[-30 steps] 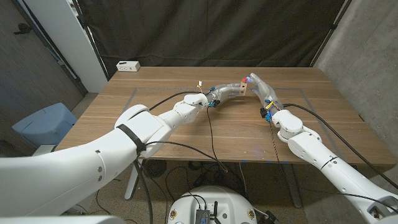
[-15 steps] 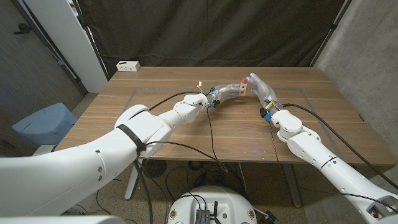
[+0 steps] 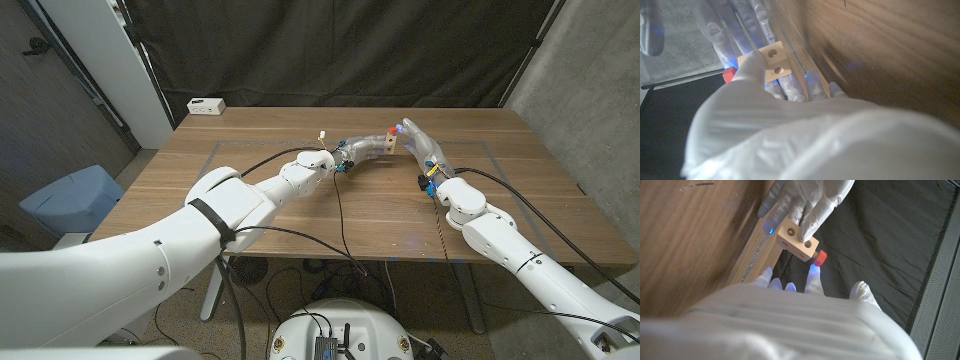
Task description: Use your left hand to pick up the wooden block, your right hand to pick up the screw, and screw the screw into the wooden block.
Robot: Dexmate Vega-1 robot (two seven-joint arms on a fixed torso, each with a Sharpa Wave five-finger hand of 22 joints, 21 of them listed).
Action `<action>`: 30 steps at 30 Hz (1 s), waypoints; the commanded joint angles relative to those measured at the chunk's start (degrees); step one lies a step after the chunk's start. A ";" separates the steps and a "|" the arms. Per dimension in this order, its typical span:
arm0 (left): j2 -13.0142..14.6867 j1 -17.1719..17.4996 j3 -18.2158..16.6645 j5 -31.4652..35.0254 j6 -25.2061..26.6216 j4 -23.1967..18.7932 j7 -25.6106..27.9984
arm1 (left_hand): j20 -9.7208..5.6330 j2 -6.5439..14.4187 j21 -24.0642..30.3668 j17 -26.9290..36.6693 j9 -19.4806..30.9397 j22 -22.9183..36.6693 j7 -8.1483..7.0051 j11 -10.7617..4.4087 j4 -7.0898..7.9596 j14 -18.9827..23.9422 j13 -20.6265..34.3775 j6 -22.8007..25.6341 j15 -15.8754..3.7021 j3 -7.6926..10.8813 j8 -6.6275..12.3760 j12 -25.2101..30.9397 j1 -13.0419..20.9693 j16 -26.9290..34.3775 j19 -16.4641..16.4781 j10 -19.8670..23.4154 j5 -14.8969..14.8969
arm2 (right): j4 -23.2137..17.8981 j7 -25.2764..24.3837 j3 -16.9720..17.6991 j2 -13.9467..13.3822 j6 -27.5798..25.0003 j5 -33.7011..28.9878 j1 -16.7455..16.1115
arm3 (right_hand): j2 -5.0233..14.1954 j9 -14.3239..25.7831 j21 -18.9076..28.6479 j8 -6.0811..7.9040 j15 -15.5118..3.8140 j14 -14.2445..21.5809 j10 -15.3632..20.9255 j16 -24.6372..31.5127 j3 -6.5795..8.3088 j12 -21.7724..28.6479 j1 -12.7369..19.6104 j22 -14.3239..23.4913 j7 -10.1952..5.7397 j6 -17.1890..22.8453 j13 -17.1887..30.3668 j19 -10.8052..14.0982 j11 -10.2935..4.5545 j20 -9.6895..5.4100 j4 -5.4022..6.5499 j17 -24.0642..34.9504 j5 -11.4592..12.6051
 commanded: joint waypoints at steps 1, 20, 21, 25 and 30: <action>-0.13 -0.47 0.35 -0.06 1.43 0.01 1.12 | 0.03 0.28 0.27 0.22 0.31 0.26 0.19 0.19 0.07 -0.05 0.10 0.46 -3.41 0.33 0.48 0.35 -0.45 0.02 -0.29 0.01 0.36 | -0.18 -0.26 0.06 -0.08 -0.33 0.11 -0.20 | 0.12 0.02 0.12 0.20 -0.04 -3.35 -0.20 0.50 0.11 0.27 -0.46 0.15 -0.10 0.72 0.07 -0.39 -0.32 0.18 0.49 0.13 -0.16; 1.27 0.52 0.87 0.14 3.66 -3.91 1.66 | 0.00 0.26 0.29 0.18 0.31 0.26 0.08 0.18 -0.05 -0.04 0.10 0.49 -3.39 0.47 0.49 0.36 -0.36 0.00 -0.26 0.02 0.39 | -0.95 -0.28 -0.14 -0.50 -0.95 -0.23 -0.23 | 0.19 0.02 0.16 0.26 -0.14 -3.24 0.11 0.51 0.11 0.39 -0.55 0.14 -0.20 1.03 0.05 -0.39 -0.46 0.24 0.37 -0.04 -0.12; 1.30 0.53 0.87 0.13 3.77 -4.01 1.66 | 0.01 0.29 0.30 0.19 0.31 0.26 0.08 0.18 -0.05 -0.05 0.10 0.51 -3.44 0.49 0.50 0.36 -0.35 0.00 -0.23 0.02 0.39 | -1.18 -0.32 -0.15 -0.62 -1.01 -0.33 -0.30 | 0.20 0.02 0.16 0.29 -0.13 -3.23 0.10 0.51 0.12 0.39 -0.55 0.14 -0.19 1.11 0.05 -0.39 -0.42 0.25 0.36 -0.05 -0.12; 1.34 0.50 0.93 0.15 3.86 -4.06 1.70 | -0.02 0.23 0.30 0.19 0.31 0.26 0.08 0.18 -0.04 -0.03 0.10 0.56 -3.45 0.46 0.52 0.36 -0.42 0.01 -0.22 0.03 0.38 | -1.64 -0.37 -0.12 -0.84 -1.10 -0.45 -0.52 | 0.25 0.02 0.17 0.34 -0.17 -3.19 0.18 0.52 0.14 0.41 -0.56 0.14 -0.16 1.29 0.05 -0.40 -0.43 0.23 0.34 -0.09 -0.11; 1.36 0.46 0.95 0.14 3.80 -4.00 1.71 | -0.04 0.19 0.30 0.18 0.31 0.26 0.00 0.18 -0.10 0.00 0.10 0.51 -3.49 0.49 0.50 0.35 -0.35 0.01 -0.22 0.02 0.38 | -2.25 -0.70 -0.15 -1.02 -1.25 -0.79 -0.85 | 0.28 0.02 0.18 0.41 -0.18 -3.14 0.30 0.53 0.14 0.45 -0.59 0.14 -0.23 1.54 0.04 -0.40 -0.53 0.24 0.32 -0.13 -0.10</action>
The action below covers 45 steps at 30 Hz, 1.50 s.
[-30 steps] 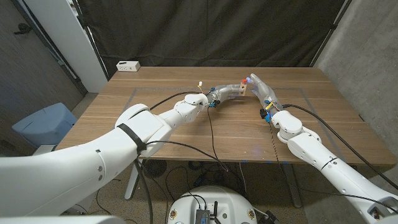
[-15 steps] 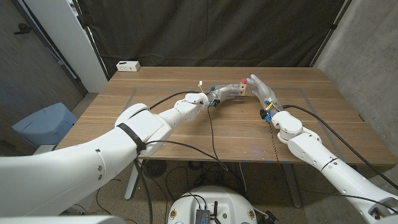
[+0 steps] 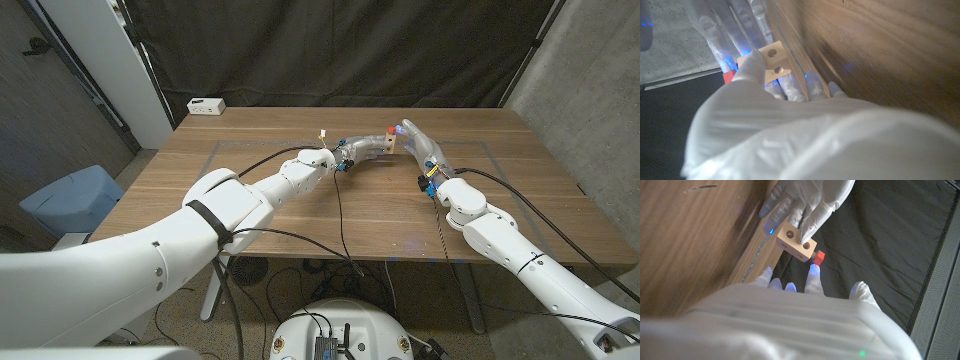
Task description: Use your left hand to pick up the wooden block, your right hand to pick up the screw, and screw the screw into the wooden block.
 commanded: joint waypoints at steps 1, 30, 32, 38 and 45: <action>0.27 0.07 0.19 0.09 0.42 -0.61 0.11 | -0.05 0.01 0.30 0.17 0.31 0.26 -0.05 0.18 0.01 0.00 0.10 0.63 -3.52 0.46 0.50 0.35 -0.19 0.01 -0.22 0.02 0.55 | -1.26 -0.48 -0.08 -0.51 -0.41 -0.67 -0.61 | 0.05 0.04 0.18 0.42 -0.20 -3.10 0.08 0.55 0.14 0.24 -0.39 0.19 0.04 0.65 0.04 -0.40 -0.34 0.24 0.32 0.03 -0.10; -0.08 0.09 0.26 0.09 0.01 -0.11 -0.01 | -0.05 0.03 0.27 0.18 0.31 0.26 -0.01 0.18 0.06 -0.02 0.09 0.66 -3.48 0.54 0.51 0.37 -0.34 0.01 -0.29 0.09 0.54 | -4.10 -1.29 0.24 -1.32 -0.79 -1.10 -2.94 | 0.19 0.04 0.24 0.39 -0.33 -2.93 0.49 0.56 0.21 0.31 -0.41 0.18 -0.02 1.05 0.02 -0.28 -0.62 0.25 0.11 -0.17 -0.08; -0.07 0.07 0.31 0.14 0.03 -0.12 0.02 | -0.07 0.02 0.28 0.18 0.31 0.26 0.00 0.18 0.08 -0.01 0.09 0.66 -3.49 0.54 0.51 0.37 -0.39 0.01 -0.27 0.08 0.54 | -4.15 -1.30 0.17 -1.27 -0.79 -1.16 -2.96 | 0.21 0.04 0.23 0.40 -0.32 -2.90 0.46 0.56 0.22 0.29 -0.42 0.18 -0.03 1.10 0.02 -0.30 -0.59 0.25 0.10 -0.19 -0.07; -0.09 0.10 0.34 0.13 0.15 -0.21 0.01 | -0.12 0.02 0.28 0.18 0.31 0.26 -0.03 0.18 0.06 0.02 0.09 0.70 -3.49 0.59 0.52 0.38 -0.39 0.01 -0.27 0.10 0.54 | -4.23 -1.17 -0.03 -1.19 -0.79 -1.29 -2.90 | 0.23 0.04 0.23 0.36 -0.32 -2.89 0.50 0.55 0.23 0.29 -0.42 0.18 -0.05 1.10 0.02 -0.33 -0.63 0.24 0.05 -0.23 -0.07; -0.11 0.03 0.36 0.12 0.10 -0.14 -0.04 | -0.10 0.01 0.31 0.17 0.31 0.26 0.05 0.19 0.03 0.01 0.09 0.68 -3.53 0.60 0.52 0.37 -0.39 0.01 -0.21 0.08 0.54 | -4.18 -0.88 -0.24 -1.10 -0.69 -1.40 -2.73 | 0.26 0.04 0.21 0.32 -0.34 -2.91 0.52 0.54 0.24 0.27 -0.46 0.18 -0.05 1.11 0.02 -0.38 -0.65 0.24 0.01 -0.26 -0.07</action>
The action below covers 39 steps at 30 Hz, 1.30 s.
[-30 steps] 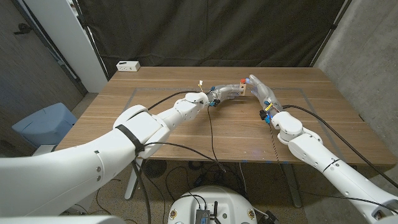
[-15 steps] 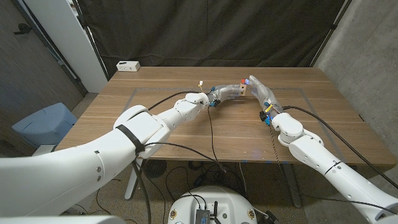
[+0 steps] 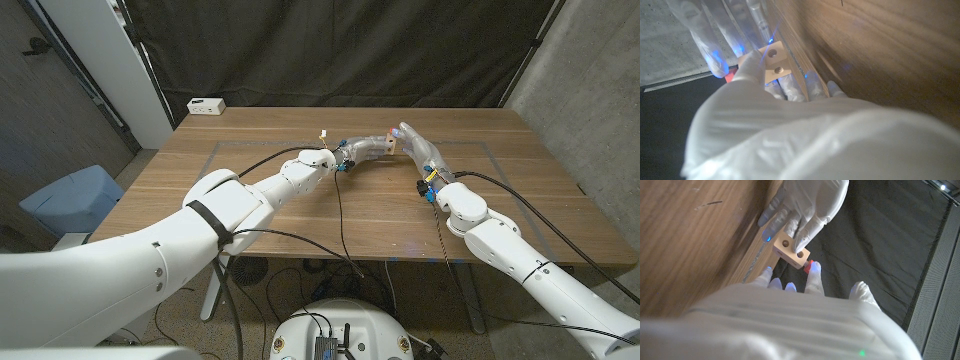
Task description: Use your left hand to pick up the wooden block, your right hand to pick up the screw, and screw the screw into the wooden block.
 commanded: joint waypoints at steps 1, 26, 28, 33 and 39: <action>-0.02 -0.08 0.11 0.09 0.09 -0.06 -0.03 | -0.12 0.06 0.31 0.17 0.31 0.26 0.10 0.19 -0.04 0.00 0.09 0.56 -3.49 0.52 0.51 0.36 -0.44 0.01 -0.22 0.07 0.37 | -0.14 0.36 -0.34 0.14 0.06 -0.21 0.08 | 0.26 0.04 0.22 0.08 -0.35 -2.92 0.21 0.09 0.23 0.27 -0.48 0.17 -0.04 0.49 0.02 -0.37 -0.34 0.21 0.01 0.00 -0.07; -0.48 -0.44 0.15 0.08 -0.65 0.96 -0.31 | -0.09 0.05 0.29 0.18 0.31 0.26 0.18 0.19 -0.02 -0.05 0.08 0.58 -3.49 0.56 0.50 0.34 -0.58 0.00 -0.24 0.02 0.35 | -1.68 -1.22 1.93 -1.02 0.03 0.38 -1.80 | 0.24 0.04 0.27 -0.06 -0.25 -2.70 0.32 0.12 0.26 0.25 -0.52 0.17 0.07 0.37 0.02 -0.25 0.12 0.12 -0.22 -0.13 -0.08; -0.49 -0.45 0.18 0.11 -0.70 0.99 -0.34 | -0.07 0.06 0.28 0.18 0.31 0.26 0.19 0.19 -0.01 -0.06 0.08 0.58 -3.46 0.57 0.50 0.34 -0.60 -0.01 -0.26 0.02 0.35 | -1.75 -1.29 2.11 -1.15 -0.06 0.43 -1.88 | 0.23 0.04 0.28 -0.07 -0.25 -2.69 0.34 0.12 0.26 0.25 -0.52 0.17 0.08 0.36 0.02 -0.24 0.09 0.10 -0.24 -0.14 -0.08; -0.61 -0.59 0.17 0.09 -0.89 1.30 -0.42 | -0.04 0.09 0.28 0.19 0.31 0.26 0.18 0.19 0.02 -0.08 0.08 0.55 -3.40 0.57 0.49 0.34 -0.65 -0.01 -0.26 0.01 0.35 | -1.25 -1.14 2.53 -0.80 0.48 1.13 -1.88 | 0.23 0.04 0.28 -0.13 -0.25 -2.69 0.38 0.12 0.24 0.26 -0.58 0.17 0.25 0.21 0.02 -0.22 0.20 0.08 -0.24 -0.14 -0.09; -0.87 -0.86 0.14 0.07 -1.41 2.06 -0.60 | -0.11 0.07 0.27 0.19 0.31 0.26 0.18 0.19 0.02 -0.10 0.08 0.52 -3.44 0.57 0.48 0.35 -0.68 -0.01 -0.30 0.03 0.36 | -0.48 -0.93 2.68 -0.49 1.00 1.39 -1.51 | 0.18 0.03 0.27 -0.25 -0.19 -2.70 0.29 0.11 0.20 0.21 -0.67 0.16 0.38 -0.11 0.02 -0.24 0.33 0.08 -0.26 -0.14 -0.10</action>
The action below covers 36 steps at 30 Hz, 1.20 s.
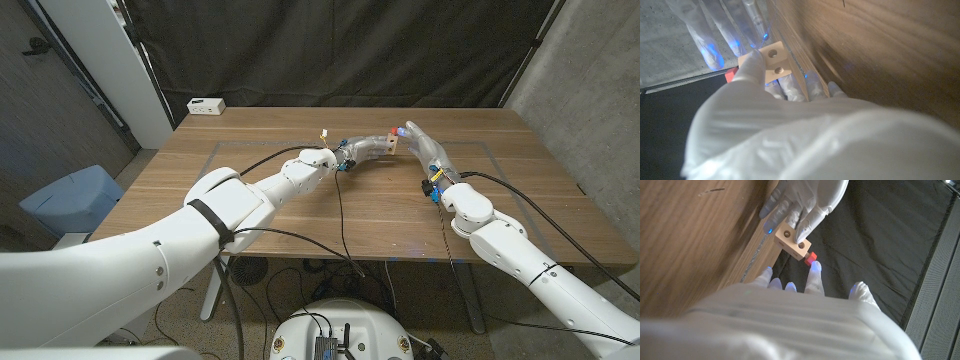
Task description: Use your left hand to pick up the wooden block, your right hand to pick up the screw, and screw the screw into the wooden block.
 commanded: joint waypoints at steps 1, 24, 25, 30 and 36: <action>-0.47 -0.47 -0.06 -0.08 -0.81 1.29 -0.32 | -0.11 -0.03 0.27 0.21 0.31 0.26 0.10 0.19 0.25 -0.15 0.08 0.68 -3.46 0.34 0.51 0.35 -0.52 -0.02 -0.29 0.03 0.38 | 0.99 0.13 0.71 0.35 0.96 0.84 0.17 | -0.05 0.03 0.27 -0.29 -0.19 -2.72 0.08 0.10 0.20 0.21 -0.45 0.16 0.38 -0.23 0.02 -0.24 0.20 0.08 -0.26 0.13 -0.10; -0.65 -0.26 -0.51 -0.11 -3.63 2.43 -2.43 | -0.13 -0.11 0.27 0.17 0.31 0.26 0.14 0.19 0.23 -0.11 0.08 0.56 -3.44 0.42 0.46 0.34 -0.70 -0.03 -0.32 0.01 0.40 | 4.37 1.83 0.35 1.54 2.31 2.12 1.99 | -0.30 0.05 0.03 -0.86 0.22 -3.69 -1.34 -0.18 -0.13 -0.24 -1.43 0.17 1.75 -3.49 0.04 -1.04 1.17 -0.15 -0.06 0.29 -0.13; -0.65 -0.24 -0.50 -0.08 -3.71 2.42 -2.48 | -0.14 -0.11 0.27 0.18 0.31 0.26 0.16 0.18 0.24 -0.13 0.07 0.59 -3.37 0.41 0.47 0.34 -0.73 -0.04 -0.32 0.01 0.39 | 4.45 1.84 0.30 1.61 2.36 2.12 2.04 | -0.32 0.05 0.03 -0.86 0.19 -3.71 -1.38 -0.18 -0.14 -0.24 -1.46 0.17 1.74 -3.54 0.04 -1.07 1.18 -0.16 -0.05 0.29 -0.13; -0.65 -0.08 -0.58 -0.05 -4.17 2.40 -2.85 | -0.20 -0.13 0.28 0.17 0.31 0.26 0.06 0.19 0.20 -0.08 0.07 0.63 -3.45 0.44 0.49 0.34 -0.69 -0.02 -0.32 0.01 0.40 | 4.80 2.08 0.12 1.76 2.57 2.17 2.31 | -0.34 0.05 0.00 -0.89 0.21 -3.79 -1.53 -0.20 -0.16 -0.26 -1.56 0.17 1.79 -3.91 0.05 -1.20 1.20 -0.15 -0.03 0.31 -0.11; -0.61 0.05 -0.68 0.01 -4.69 2.37 -3.25 | -0.17 -0.19 0.27 0.16 0.31 0.26 0.08 0.19 0.19 -0.10 0.08 0.66 -3.46 0.43 0.50 0.35 -0.75 -0.04 -0.32 0.03 0.38 | 5.24 2.49 -0.16 1.95 2.75 2.24 2.76 | -0.36 0.05 0.01 -0.80 0.25 -3.85 -1.70 -0.19 -0.19 -0.27 -1.71 0.18 1.73 -4.04 0.05 -1.28 1.23 -0.16 0.01 0.33 -0.10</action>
